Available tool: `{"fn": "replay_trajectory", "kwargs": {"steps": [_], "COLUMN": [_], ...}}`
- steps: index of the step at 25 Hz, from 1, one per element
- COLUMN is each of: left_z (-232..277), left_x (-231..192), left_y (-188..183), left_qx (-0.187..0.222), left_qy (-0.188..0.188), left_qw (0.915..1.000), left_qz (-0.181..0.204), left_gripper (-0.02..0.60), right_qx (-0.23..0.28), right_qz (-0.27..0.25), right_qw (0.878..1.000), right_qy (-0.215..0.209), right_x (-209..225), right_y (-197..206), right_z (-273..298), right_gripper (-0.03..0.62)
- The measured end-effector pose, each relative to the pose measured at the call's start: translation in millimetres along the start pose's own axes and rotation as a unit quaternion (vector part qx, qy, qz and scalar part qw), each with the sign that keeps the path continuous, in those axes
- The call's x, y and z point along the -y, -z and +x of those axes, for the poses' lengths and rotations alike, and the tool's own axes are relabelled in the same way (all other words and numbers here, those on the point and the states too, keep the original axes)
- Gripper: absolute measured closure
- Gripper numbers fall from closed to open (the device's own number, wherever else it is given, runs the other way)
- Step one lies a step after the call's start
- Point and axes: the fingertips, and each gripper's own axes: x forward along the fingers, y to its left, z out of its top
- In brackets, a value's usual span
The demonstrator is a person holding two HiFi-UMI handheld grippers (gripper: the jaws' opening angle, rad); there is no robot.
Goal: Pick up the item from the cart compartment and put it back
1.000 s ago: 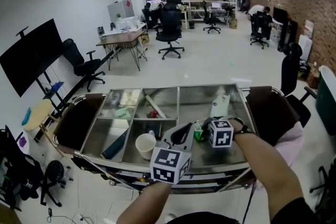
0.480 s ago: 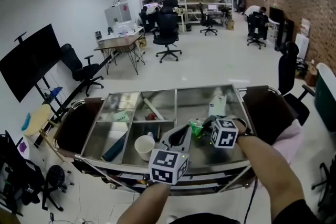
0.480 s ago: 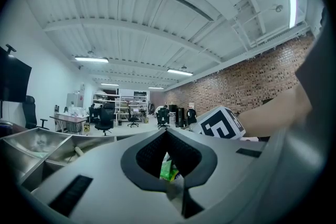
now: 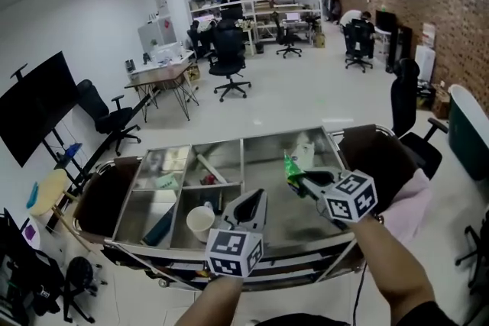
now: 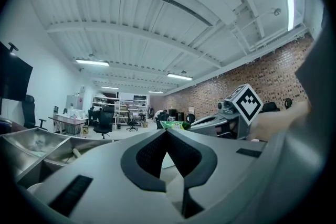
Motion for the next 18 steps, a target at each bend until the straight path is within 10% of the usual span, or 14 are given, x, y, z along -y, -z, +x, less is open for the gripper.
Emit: {"fn": "replay_trajectory", "kwargs": {"steps": [18], "left_z": [-22], "left_x": [13], "left_y": [1], "left_qx": [0.012], "left_qy": [0.002], "left_qw": [0.9998], "left_qz": [-0.014], "left_gripper": [0.581], "right_qx": [0.139], "right_qz": [0.112], "right_qw": [0.982], "right_qy": [0.067], "right_x": [-31], "right_y": [-8], "right_z": [-116], "right_gripper": [0.542]}}
